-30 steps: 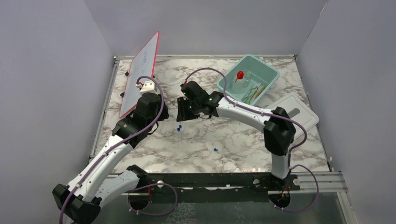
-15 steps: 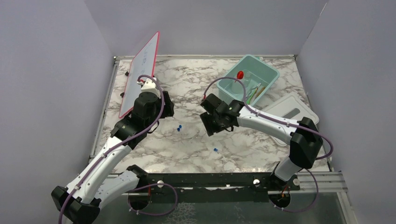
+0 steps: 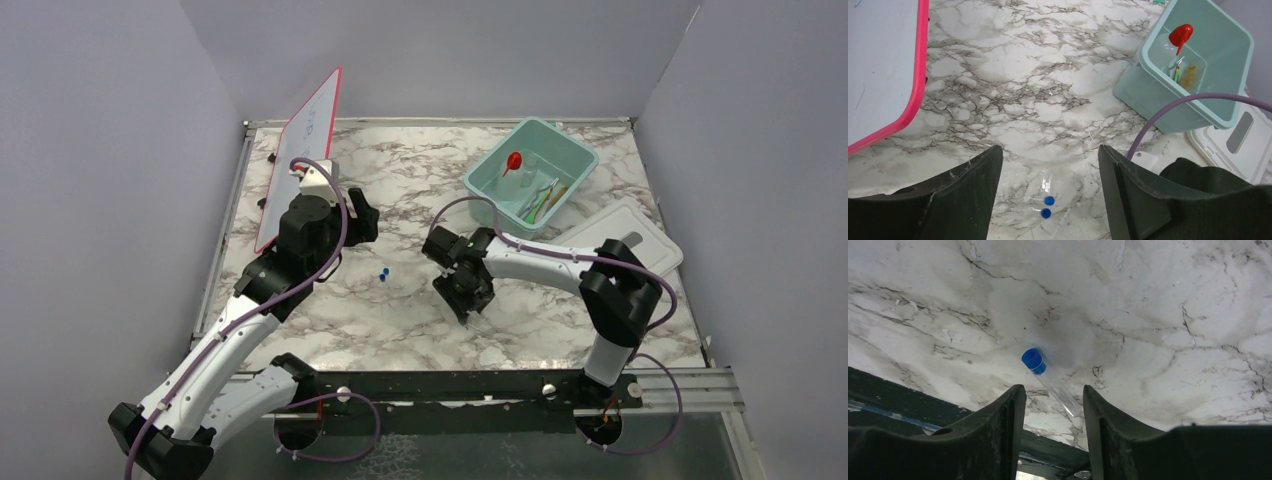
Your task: Organize the chemistry lab equipment
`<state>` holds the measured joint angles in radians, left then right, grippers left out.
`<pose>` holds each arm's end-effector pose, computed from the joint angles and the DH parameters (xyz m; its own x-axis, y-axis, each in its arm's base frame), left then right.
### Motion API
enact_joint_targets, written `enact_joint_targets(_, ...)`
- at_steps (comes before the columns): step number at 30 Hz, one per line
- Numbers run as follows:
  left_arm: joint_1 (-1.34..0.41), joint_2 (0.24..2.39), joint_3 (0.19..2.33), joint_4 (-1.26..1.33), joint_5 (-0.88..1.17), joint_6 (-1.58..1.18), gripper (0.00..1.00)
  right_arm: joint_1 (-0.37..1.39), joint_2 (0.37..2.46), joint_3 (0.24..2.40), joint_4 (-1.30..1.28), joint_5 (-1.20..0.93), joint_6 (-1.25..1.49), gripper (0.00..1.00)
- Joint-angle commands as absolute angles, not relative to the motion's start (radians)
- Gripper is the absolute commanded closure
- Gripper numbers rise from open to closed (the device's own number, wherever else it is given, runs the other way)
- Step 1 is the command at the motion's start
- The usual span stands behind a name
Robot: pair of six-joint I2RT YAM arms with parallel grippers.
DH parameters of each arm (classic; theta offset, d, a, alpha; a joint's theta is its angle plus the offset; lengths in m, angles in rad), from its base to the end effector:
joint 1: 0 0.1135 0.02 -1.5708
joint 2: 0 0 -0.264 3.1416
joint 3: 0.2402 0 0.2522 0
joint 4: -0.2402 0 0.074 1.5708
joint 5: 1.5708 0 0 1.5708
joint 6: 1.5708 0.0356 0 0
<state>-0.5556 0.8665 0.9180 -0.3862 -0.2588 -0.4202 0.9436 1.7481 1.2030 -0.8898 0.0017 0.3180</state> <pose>0.1688 -0.0941 0.3516 -0.3790 -0.2289 -0.8966 0.1642 0.9369 -0.3085 0.1890 0.2607 0.1891 -0.8054 -0.5784 -0.1292 -0.5871 0.8085 0.0408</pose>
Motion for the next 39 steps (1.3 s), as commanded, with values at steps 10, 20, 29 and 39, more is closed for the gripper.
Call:
enact_joint_targets(10,-0.549,0.853,0.923,-0.36,-0.234,-0.394,0.26,0.954,1.874,1.182,-0.79,-0.03,0.239,0.69)
enact_joint_targets(20,-0.549,0.866,0.92,-0.345,-0.172,-0.408,0.24,0.955,1.851,1.179,-0.715,0.097,0.327,0.87)
enact_joint_targets(29,-0.549,0.866,0.852,-0.166,0.142,-0.4,0.02,0.954,1.452,1.135,-0.337,0.242,0.416,0.88)
enact_joint_targets(39,-0.55,0.86,0.737,0.131,0.456,-0.394,0.21,0.954,1.221,1.075,0.054,0.188,0.49,0.86)
